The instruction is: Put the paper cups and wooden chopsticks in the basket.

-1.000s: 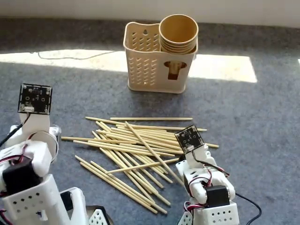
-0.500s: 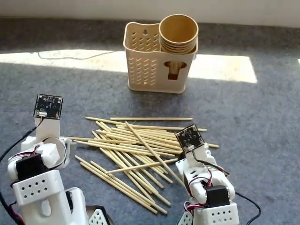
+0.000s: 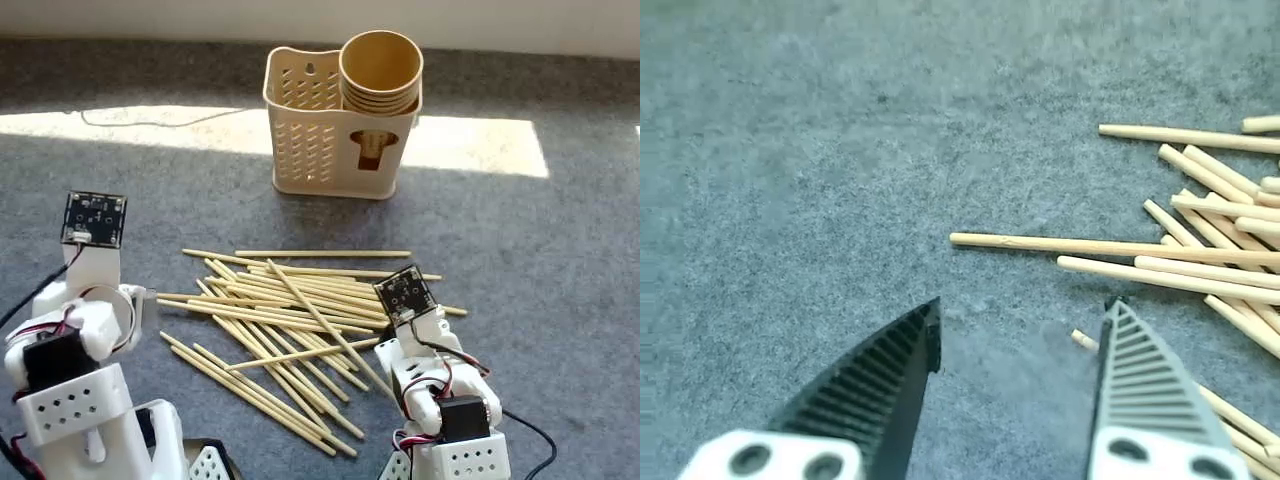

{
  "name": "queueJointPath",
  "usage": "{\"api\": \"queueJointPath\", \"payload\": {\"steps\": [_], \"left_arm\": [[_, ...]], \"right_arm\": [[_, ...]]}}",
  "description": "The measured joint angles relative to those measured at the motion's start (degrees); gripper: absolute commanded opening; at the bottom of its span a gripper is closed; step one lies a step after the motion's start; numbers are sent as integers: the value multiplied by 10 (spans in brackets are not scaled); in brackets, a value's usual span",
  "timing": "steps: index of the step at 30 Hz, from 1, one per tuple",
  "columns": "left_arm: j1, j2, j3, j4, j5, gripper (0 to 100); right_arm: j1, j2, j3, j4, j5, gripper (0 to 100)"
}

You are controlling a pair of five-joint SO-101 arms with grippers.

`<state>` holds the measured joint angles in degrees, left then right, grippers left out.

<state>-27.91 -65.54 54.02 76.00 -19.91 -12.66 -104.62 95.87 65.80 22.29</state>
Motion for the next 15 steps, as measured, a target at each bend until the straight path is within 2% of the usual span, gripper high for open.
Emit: {"api": "queueJointPath", "payload": {"steps": [7,15], "left_arm": [[0,-3,-135,95,0,253],[-4,0,-169,108,0,249]], "right_arm": [[0,0,0,0,0,6],[7,0,0,0,0,6]]}}
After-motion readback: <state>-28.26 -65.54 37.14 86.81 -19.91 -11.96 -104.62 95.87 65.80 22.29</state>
